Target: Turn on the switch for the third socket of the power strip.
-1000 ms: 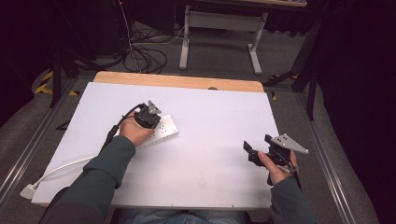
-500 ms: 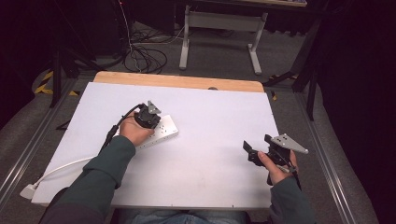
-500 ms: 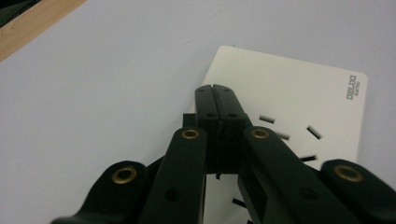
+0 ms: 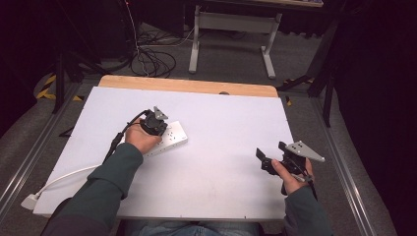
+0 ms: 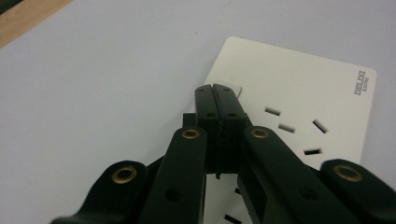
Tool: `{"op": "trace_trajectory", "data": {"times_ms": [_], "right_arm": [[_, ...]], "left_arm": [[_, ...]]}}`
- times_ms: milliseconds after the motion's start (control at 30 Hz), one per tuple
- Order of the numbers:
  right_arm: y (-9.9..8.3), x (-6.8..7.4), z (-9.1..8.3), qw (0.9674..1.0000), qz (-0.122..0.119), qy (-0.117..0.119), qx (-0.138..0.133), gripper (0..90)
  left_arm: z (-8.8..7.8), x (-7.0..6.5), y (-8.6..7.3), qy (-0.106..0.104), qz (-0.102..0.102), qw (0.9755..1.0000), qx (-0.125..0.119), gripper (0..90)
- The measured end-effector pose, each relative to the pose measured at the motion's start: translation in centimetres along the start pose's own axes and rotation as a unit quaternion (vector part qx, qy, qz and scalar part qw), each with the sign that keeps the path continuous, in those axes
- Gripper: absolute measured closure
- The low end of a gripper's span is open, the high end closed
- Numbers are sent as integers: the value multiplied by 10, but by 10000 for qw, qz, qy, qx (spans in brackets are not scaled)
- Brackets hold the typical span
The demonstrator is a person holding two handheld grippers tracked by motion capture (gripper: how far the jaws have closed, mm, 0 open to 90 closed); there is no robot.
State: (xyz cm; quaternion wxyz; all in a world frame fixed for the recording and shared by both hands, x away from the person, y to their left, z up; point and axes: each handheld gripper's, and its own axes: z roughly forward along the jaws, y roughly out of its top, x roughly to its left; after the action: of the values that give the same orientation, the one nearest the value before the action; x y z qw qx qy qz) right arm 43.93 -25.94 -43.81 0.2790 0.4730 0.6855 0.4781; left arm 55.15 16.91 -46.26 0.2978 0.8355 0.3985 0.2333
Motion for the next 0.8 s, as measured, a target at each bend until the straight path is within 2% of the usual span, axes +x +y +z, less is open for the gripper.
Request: {"op": "trace_trajectory", "data": {"times_ms": [167, 567, 733, 800], "right_arm": [[0, 1, 1, 10000, 1, 15, 3, 95], [2, 1, 3, 10000, -17, 52, 3, 95], [3, 4, 7, 9999, -16, 104, -3, 95], [3, 4, 7, 9999, -58, 124, 9, 95]], "left_arm": [[0, -2, 0, 70, 112, 9999, 3, 900], [-1, -1, -3, 67, 59, 9999, -72, 899], [-5, 1, -6, 162, -61, 9997, -175, 898], [-9, 4, -5, 185, -186, 9991, -347, 899]]}}
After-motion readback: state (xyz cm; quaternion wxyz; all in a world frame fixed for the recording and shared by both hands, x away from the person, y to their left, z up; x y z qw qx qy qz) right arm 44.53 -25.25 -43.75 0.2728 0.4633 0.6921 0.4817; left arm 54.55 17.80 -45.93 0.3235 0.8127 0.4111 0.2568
